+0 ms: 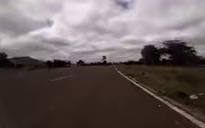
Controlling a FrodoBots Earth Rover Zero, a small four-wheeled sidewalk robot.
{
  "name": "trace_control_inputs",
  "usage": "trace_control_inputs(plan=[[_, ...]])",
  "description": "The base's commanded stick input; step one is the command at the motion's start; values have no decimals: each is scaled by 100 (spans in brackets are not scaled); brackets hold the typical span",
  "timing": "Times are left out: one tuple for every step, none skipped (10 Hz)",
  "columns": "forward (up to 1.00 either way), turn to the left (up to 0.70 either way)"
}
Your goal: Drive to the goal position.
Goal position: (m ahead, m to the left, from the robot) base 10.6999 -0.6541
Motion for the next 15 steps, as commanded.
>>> trace_control_inputs(plan=[[60,0],[60,0],[60,0],[60,0],[60,0],[60,0],[60,-4],[60,-10],[60,-15],[60,-15],[60,-15],[60,-15],[60,-15],[60,-15],[60,-15]])
